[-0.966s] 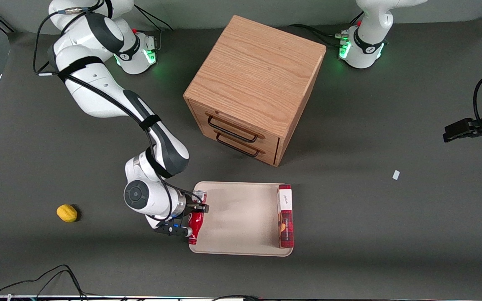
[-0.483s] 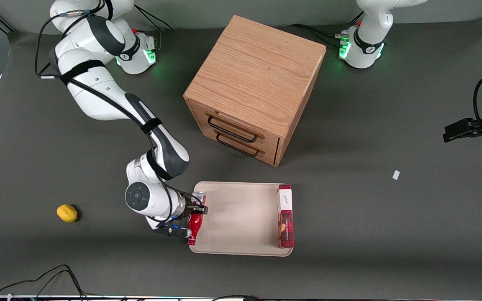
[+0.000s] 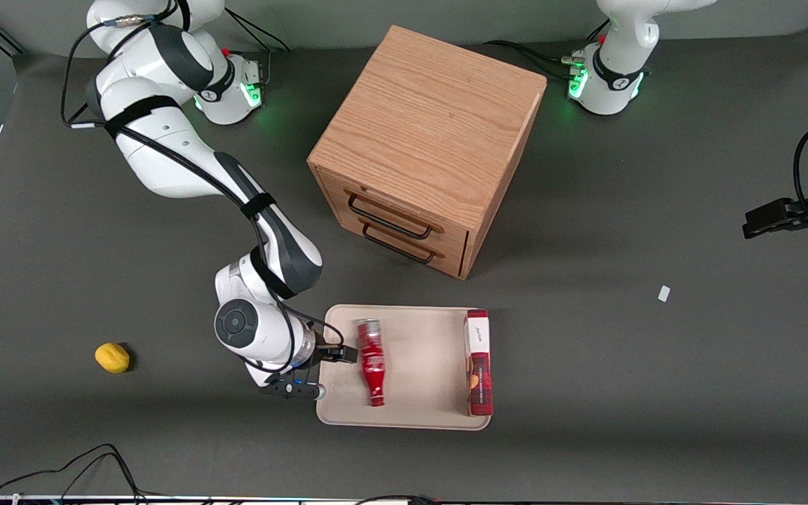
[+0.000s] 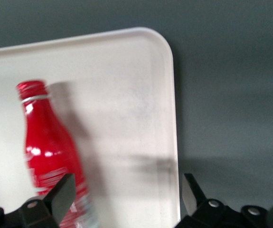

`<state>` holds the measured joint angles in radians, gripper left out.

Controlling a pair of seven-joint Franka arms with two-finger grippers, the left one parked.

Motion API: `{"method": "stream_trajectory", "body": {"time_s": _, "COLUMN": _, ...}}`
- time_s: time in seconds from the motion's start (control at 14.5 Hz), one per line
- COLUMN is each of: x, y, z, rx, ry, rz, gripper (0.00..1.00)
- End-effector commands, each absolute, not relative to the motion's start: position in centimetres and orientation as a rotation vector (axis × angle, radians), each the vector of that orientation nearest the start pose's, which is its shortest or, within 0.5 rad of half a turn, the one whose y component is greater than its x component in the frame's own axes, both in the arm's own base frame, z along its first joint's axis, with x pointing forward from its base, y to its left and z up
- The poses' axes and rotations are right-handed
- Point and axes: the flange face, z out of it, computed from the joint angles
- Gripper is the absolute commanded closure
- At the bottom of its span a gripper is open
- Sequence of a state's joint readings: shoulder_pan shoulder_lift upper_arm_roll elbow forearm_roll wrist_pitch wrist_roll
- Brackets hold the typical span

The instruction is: Place coke bottle on tray

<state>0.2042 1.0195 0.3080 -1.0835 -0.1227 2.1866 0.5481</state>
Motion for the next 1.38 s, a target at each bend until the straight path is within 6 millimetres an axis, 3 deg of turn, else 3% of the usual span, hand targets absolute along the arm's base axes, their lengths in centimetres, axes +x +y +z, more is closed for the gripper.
{"method": "stream_trajectory", "body": {"time_s": 0.0, "x": 72.2, "y": 30.6, "z": 23.3, "rx": -2.988, "ry": 0.151, "rz": -0.079, "gripper": 0.00}}
{"method": "stream_trajectory", "body": {"time_s": 0.28, "x": 72.3, "y": 30.5, "z": 24.4, "rx": -2.987, "ry": 0.153, "rz": -0.097, "gripper": 0.00}}
{"method": "stream_trajectory", "body": {"time_s": 0.62, "x": 72.2, "y": 30.2, "z": 24.2, "rx": -2.990, "ry": 0.158, "rz": -0.089, "gripper": 0.00}}
{"method": "stream_trajectory", "body": {"time_s": 0.76, "x": 72.3, "y": 29.8, "z": 25.2, "rx": -2.990, "ry": 0.163, "rz": -0.100, "gripper": 0.00}}
{"method": "stream_trajectory", "body": {"time_s": 0.97, "x": 72.1, "y": 27.8, "z": 31.0, "rx": -3.036, "ry": 0.163, "rz": -0.090, "gripper": 0.00}}
{"method": "stream_trajectory", "body": {"time_s": 1.1, "x": 71.6, "y": 25.7, "z": 36.2, "rx": -3.070, "ry": 0.188, "rz": -0.049, "gripper": 0.00}}
{"method": "stream_trajectory", "body": {"time_s": 1.31, "x": 68.9, "y": 21.7, "z": 45.6, "rx": -3.149, "ry": 0.260, "rz": 0.048, "gripper": 0.00}}
